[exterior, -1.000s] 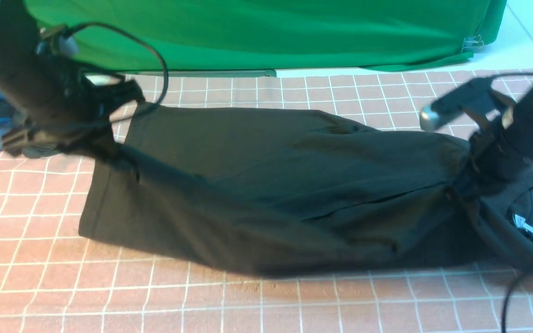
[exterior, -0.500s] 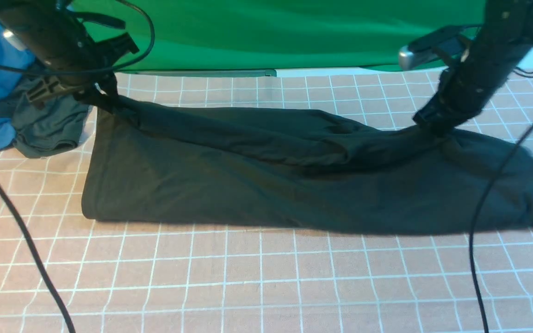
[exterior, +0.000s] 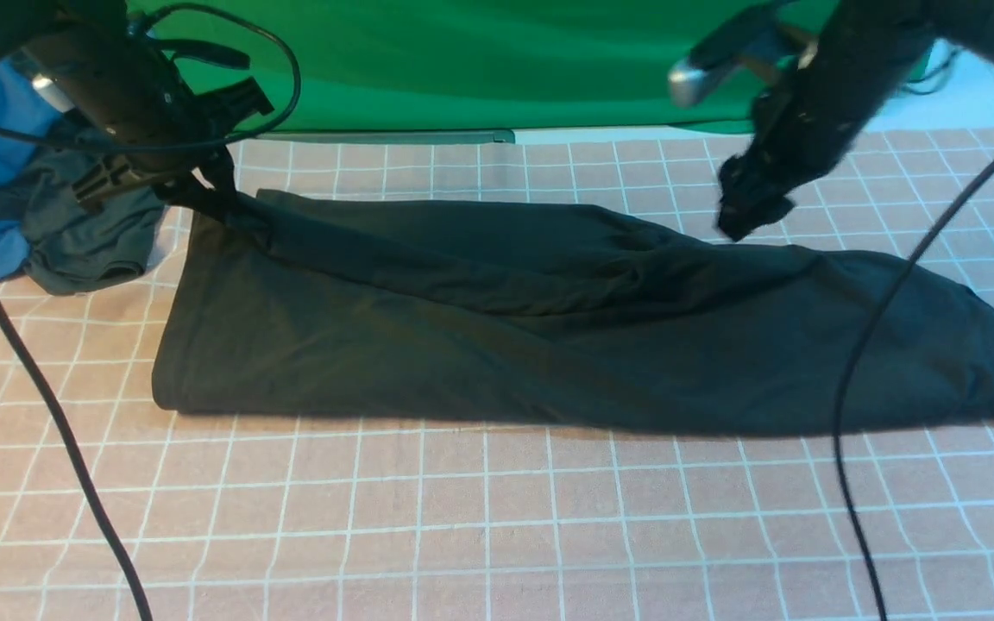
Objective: Fold a long-sleeved shirt over a pink coffee tablecloth.
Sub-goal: 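Fold the black garment in half by bringing its near edge over to the far edge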
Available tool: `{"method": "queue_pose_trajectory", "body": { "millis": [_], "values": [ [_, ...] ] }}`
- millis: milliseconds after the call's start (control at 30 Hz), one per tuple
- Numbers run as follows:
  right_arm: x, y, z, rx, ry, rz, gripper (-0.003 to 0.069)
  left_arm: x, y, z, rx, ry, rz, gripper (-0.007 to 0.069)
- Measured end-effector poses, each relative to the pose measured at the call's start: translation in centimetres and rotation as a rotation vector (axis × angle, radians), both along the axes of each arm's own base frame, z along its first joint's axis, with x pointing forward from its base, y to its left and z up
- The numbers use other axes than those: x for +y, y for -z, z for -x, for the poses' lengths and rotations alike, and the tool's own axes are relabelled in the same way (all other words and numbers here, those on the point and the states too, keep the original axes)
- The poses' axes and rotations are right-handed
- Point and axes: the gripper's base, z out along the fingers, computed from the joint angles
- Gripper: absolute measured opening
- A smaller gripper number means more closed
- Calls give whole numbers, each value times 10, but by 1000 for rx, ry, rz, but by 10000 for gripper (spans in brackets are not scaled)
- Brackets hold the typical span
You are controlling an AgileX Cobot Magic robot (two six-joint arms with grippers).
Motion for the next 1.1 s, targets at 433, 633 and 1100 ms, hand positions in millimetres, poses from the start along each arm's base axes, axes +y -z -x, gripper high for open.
{"method": "queue_pose_trajectory", "body": {
  "millis": [433, 633, 1100],
  "values": [
    [53, 46, 2, -7, -325, 126, 413, -1, 0, 1, 8, 20, 4, 46],
    [56, 47, -1, -45, -333, 127, 78, -1, 0, 0, 1, 20, 6, 46],
    [41, 33, -31, -255, -155, 33, 69, 15, -3, -10, -116, -64, -1, 46]
  ]
}}
